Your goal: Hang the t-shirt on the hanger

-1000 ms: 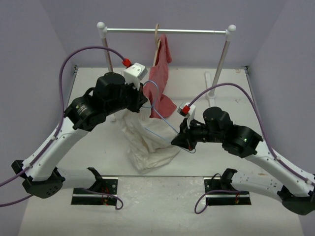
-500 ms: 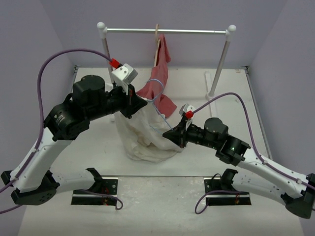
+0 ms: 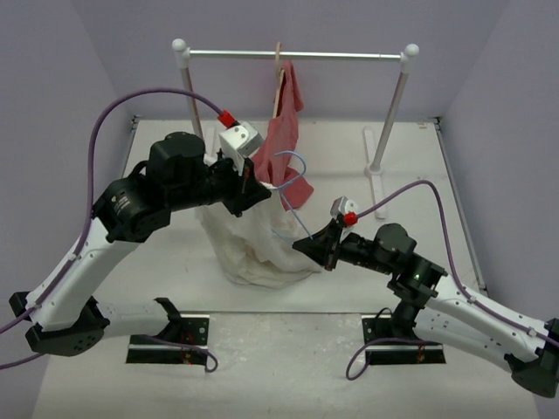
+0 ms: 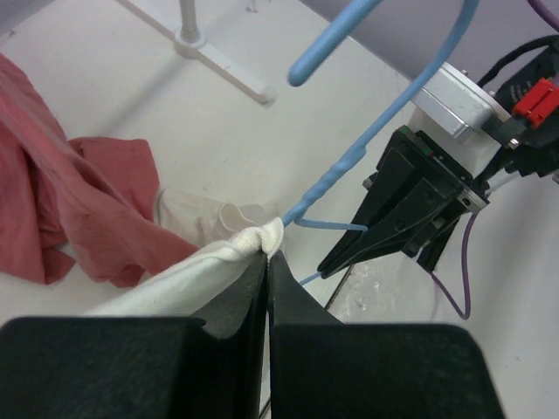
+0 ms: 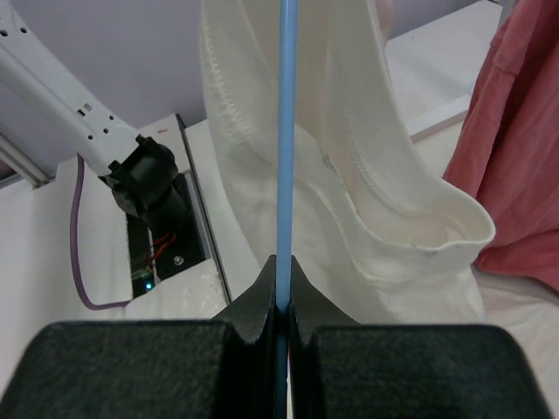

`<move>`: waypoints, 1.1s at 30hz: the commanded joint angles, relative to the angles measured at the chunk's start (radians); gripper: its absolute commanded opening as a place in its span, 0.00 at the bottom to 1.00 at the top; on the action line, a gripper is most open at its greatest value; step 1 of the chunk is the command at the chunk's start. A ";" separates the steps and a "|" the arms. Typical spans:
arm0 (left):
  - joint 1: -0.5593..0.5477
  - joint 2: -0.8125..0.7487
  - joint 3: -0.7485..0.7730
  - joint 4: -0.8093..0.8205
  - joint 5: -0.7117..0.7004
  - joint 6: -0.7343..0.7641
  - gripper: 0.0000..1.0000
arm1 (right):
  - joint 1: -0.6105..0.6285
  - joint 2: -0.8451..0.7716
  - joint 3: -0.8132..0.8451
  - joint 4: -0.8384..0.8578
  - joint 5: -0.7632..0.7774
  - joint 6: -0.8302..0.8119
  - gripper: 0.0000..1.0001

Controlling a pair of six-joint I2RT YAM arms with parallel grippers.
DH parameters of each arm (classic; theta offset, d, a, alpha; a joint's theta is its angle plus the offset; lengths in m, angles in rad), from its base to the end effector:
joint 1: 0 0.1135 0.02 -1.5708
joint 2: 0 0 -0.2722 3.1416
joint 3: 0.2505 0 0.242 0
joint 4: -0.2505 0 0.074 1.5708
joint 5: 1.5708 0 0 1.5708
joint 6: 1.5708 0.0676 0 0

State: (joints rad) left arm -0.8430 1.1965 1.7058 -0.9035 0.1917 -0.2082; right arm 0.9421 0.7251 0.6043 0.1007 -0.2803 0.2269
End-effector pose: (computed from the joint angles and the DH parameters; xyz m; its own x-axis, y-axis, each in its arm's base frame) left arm 0.1404 -0.1770 0.4796 -0.4257 0.1727 -0.8882 0.7788 0.5697 -0.2624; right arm 0.0997 0.1689 0.3225 -0.2230 0.0610 -0.9729 -0.9131 0.3363 0.2303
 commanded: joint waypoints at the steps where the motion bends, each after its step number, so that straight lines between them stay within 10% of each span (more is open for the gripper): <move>1: -0.205 0.067 -0.014 0.007 -0.073 0.033 0.00 | 0.004 0.073 0.064 0.198 -0.036 0.004 0.00; 7: -0.243 0.089 0.018 -0.074 -0.391 -0.032 0.00 | 0.004 0.041 -0.001 0.265 0.005 0.019 0.00; 17: -0.243 0.037 0.086 -0.020 -0.660 -0.022 0.63 | 0.005 -0.053 -0.083 0.345 0.066 0.008 0.00; 24: -0.245 -0.038 0.072 0.050 -0.612 0.044 0.96 | 0.001 -0.042 -0.082 0.340 0.119 0.007 0.00; 33: -0.245 -0.162 0.046 0.079 -0.459 0.199 1.00 | -0.025 -0.056 -0.058 0.232 0.094 -0.012 0.00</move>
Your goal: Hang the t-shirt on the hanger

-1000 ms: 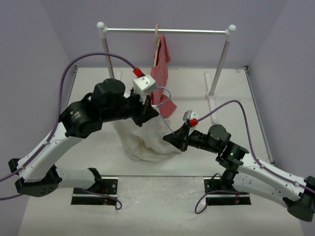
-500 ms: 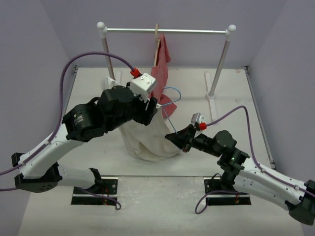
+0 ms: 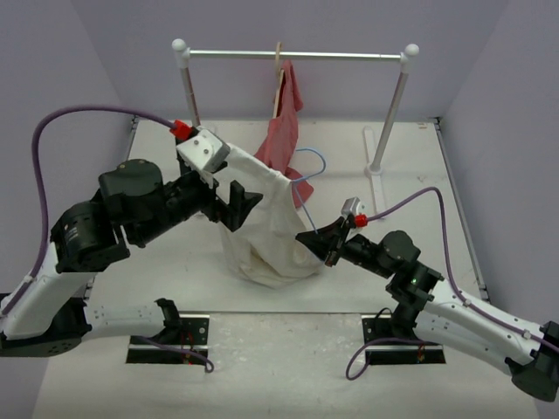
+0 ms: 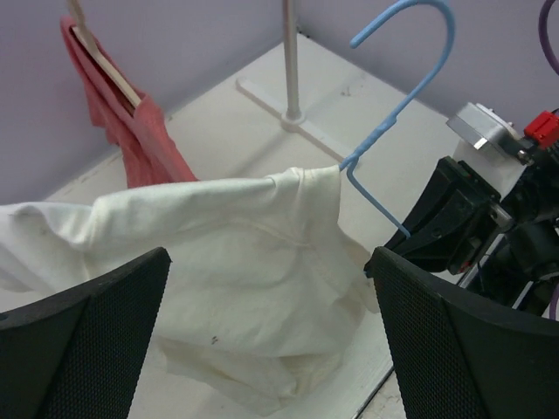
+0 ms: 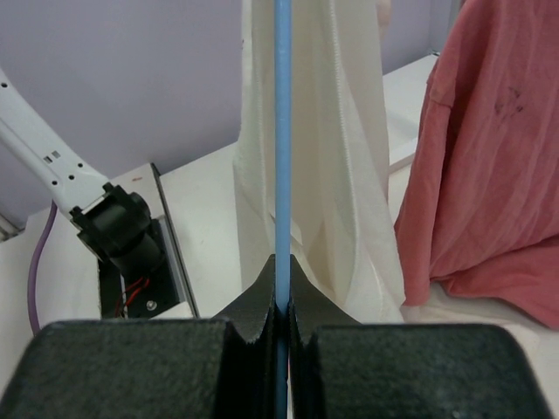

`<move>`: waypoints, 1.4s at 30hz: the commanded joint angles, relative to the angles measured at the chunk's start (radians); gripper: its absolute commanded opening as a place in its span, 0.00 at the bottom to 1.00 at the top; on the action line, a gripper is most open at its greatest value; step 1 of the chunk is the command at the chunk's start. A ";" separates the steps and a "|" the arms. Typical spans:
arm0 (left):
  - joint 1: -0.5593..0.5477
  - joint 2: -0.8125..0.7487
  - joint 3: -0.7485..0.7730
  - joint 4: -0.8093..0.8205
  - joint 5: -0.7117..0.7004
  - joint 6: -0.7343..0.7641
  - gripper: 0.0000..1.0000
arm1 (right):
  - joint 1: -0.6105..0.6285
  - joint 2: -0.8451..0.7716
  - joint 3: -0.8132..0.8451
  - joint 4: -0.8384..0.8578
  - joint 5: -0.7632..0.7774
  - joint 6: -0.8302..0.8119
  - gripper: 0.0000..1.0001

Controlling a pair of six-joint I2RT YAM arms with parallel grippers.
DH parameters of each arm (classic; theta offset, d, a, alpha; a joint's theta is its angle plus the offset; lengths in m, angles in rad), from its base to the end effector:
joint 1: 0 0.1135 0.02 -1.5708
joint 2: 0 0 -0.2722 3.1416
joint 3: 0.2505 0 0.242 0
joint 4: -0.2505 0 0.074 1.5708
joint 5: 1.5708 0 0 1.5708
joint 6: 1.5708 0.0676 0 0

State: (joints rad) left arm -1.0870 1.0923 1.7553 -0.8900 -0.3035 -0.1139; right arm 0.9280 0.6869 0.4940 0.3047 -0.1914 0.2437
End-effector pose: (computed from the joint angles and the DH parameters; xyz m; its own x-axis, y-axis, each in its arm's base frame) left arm 0.1004 -0.1477 0.5155 -0.1846 0.1182 -0.9757 0.6928 0.7197 -0.0439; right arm 0.1040 0.1603 0.3157 -0.1521 0.1922 -0.9695 -0.8887 0.4027 0.2192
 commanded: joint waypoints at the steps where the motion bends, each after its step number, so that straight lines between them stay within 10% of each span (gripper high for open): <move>1: 0.000 -0.072 -0.031 0.079 -0.023 0.144 1.00 | -0.011 -0.023 0.066 -0.003 -0.011 -0.044 0.00; 6: -0.001 -0.085 -0.163 0.158 -0.098 0.453 1.00 | -0.014 -0.118 0.082 -0.185 -0.049 -0.099 0.00; 18: -0.001 0.031 -0.204 0.185 0.237 0.711 0.97 | -0.014 -0.198 0.100 -0.333 -0.114 -0.108 0.00; 28: -0.001 0.054 -0.247 0.147 0.342 0.673 0.39 | -0.013 -0.224 0.172 -0.360 -0.171 -0.138 0.00; 32: -0.001 0.058 -0.271 0.156 0.342 0.665 0.00 | -0.014 -0.214 0.201 -0.372 -0.172 -0.148 0.00; 39: -0.001 0.031 -0.329 0.242 0.154 0.646 0.00 | -0.014 -0.197 0.190 -0.362 -0.080 -0.131 0.00; 42: 0.001 -0.002 -0.378 0.305 0.029 0.615 0.00 | -0.014 -0.177 0.183 -0.364 0.060 -0.085 0.53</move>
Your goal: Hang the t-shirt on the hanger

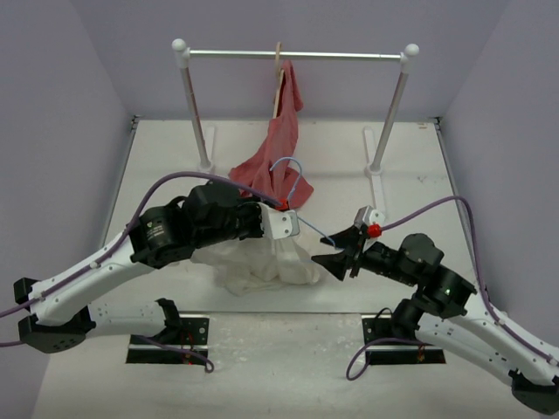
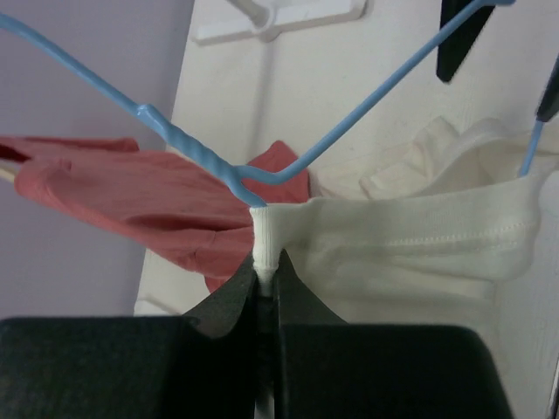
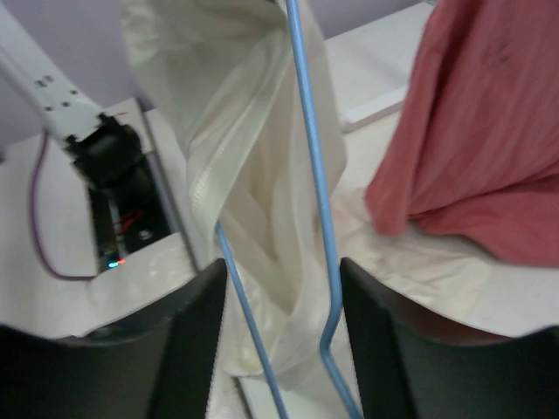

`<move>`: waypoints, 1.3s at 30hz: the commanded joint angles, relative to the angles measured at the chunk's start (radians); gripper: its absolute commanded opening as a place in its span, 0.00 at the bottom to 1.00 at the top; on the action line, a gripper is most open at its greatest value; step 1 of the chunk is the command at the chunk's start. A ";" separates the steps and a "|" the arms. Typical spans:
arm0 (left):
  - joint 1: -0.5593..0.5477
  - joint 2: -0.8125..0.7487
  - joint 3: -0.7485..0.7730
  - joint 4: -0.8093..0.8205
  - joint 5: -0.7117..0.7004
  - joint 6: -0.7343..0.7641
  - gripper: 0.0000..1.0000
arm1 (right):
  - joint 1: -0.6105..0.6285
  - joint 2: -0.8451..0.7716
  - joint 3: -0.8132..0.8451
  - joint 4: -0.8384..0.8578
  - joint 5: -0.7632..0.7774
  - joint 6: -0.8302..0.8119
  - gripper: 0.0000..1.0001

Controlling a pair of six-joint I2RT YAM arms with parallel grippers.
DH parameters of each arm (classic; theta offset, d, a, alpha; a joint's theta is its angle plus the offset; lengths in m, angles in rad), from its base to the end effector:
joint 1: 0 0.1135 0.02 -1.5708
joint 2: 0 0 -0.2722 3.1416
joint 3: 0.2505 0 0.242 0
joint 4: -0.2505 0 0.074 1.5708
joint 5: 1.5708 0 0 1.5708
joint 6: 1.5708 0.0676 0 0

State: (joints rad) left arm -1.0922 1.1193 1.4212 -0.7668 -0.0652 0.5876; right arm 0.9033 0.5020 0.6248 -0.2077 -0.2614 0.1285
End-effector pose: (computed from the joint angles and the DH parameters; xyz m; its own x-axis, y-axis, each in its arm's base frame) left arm 0.1115 -0.2054 0.4220 0.3043 0.6146 -0.7277 0.8293 0.2049 0.5198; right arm 0.0764 0.1251 0.3209 -0.1697 -0.0153 -0.9854 -0.9038 0.4010 0.1494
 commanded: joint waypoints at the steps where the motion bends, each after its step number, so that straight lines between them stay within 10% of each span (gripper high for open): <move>1: 0.006 -0.040 -0.064 0.212 -0.287 -0.097 0.00 | 0.011 0.018 0.057 0.124 0.215 0.056 0.68; 6: 0.006 -0.138 -0.217 0.334 -0.502 -0.130 0.00 | 0.011 -0.012 0.113 -0.074 0.552 0.248 0.82; 12: 0.006 -0.266 -0.343 0.431 -0.467 -0.120 0.00 | 0.011 -0.083 0.181 -0.289 0.682 0.505 0.71; 23: 0.006 -0.274 -0.350 0.397 -0.433 -0.170 0.00 | 0.012 0.040 0.005 -0.081 0.514 0.847 0.67; 39: 0.007 -0.286 -0.369 0.445 -0.392 -0.183 0.00 | 0.070 0.388 0.016 0.112 0.303 0.878 0.58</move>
State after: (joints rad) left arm -1.0866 0.8382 1.0520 -0.4296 -0.4570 0.4281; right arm 0.9321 0.8583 0.6488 -0.1960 0.1025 0.9868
